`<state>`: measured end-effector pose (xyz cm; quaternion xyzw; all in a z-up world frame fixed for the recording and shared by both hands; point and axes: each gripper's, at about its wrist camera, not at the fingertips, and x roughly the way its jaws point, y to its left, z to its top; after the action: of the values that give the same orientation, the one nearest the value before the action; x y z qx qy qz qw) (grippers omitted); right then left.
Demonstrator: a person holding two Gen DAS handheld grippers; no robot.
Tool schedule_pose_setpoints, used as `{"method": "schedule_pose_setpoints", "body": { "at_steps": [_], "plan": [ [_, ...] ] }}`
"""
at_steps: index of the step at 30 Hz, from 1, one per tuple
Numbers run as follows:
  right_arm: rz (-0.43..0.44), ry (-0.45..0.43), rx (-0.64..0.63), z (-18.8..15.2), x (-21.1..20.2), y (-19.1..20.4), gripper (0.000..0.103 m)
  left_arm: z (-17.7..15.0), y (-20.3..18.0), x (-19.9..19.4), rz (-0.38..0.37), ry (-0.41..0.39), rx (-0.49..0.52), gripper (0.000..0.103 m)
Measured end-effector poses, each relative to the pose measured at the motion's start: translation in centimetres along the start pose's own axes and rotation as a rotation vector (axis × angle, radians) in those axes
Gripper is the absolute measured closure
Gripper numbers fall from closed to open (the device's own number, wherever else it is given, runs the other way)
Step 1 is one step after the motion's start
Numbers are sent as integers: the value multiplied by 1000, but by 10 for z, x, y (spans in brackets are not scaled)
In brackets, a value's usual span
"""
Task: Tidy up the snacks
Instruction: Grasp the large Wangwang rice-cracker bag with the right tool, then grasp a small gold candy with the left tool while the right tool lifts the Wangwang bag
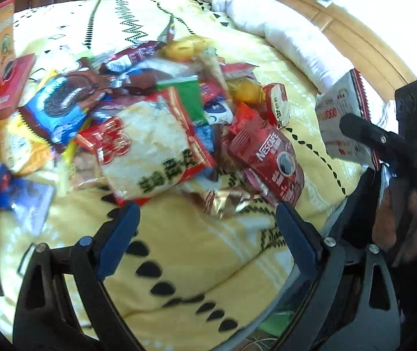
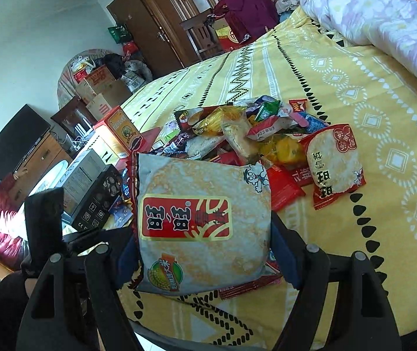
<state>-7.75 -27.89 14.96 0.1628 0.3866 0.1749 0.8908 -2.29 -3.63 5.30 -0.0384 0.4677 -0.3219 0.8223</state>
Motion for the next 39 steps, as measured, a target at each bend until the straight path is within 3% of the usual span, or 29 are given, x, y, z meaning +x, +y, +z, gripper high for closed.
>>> {"method": "schedule_pose_setpoints", "body": {
  "at_steps": [3,6,8,10,18,20,22,26,29,33,39],
  "plan": [
    [-1,10,-1,-2,2,-1,22,4,-20,8,4,27,175,9],
    [-9,26,3,-5,5,-6,22,16,-23,22,-8,64,256,15],
    [-1,24,22,-6,6,-9,22,22,-27,40,-14,116,292,32],
    [-1,19,17,-6,6,-8,22,17,-23,53,-5,178,323,41],
    [5,24,7,-7,12,-6,22,9,-15,49,-9,161,253,42],
    [-3,15,2,-6,12,-6,22,8,-16,48,-8,150,222,62],
    [-12,-2,-4,-4,9,-5,22,6,-16,42,-29,143,185,73],
    [-19,-14,-4,-3,5,-4,22,1,-19,33,6,131,162,75],
    [-17,-15,-7,-2,3,2,22,3,-14,-1,11,65,104,75],
    [-7,-19,-38,4,4,20,22,16,1,-63,97,-65,41,76],
    [60,-31,-182,29,15,95,22,21,61,-187,349,-261,-125,76]
  ]
}}
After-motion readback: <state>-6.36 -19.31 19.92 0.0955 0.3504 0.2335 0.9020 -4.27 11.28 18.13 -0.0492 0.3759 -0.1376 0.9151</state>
